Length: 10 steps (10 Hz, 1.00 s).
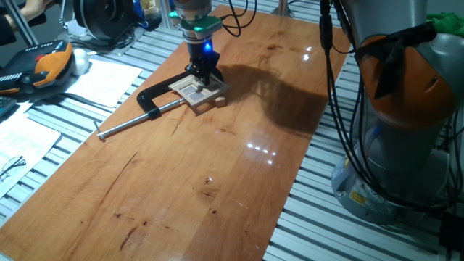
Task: Close a sliding window
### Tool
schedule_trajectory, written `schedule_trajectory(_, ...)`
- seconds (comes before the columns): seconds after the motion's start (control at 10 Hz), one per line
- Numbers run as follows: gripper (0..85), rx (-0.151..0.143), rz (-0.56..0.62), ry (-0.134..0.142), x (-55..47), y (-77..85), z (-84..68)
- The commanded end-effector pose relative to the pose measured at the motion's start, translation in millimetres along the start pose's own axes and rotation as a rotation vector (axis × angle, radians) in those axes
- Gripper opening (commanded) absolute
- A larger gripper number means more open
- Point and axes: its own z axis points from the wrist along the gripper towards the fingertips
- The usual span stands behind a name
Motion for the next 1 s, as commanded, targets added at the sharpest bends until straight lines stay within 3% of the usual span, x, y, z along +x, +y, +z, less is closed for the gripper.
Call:
schedule_trajectory(0.0, 0.0, 0.0, 0.0, 0.002, 0.1, 0.2, 0.1)
schedule_trajectory(0.9, 0.0, -0.004, 0.007, 0.002, 1.3, 0.5, -0.8)
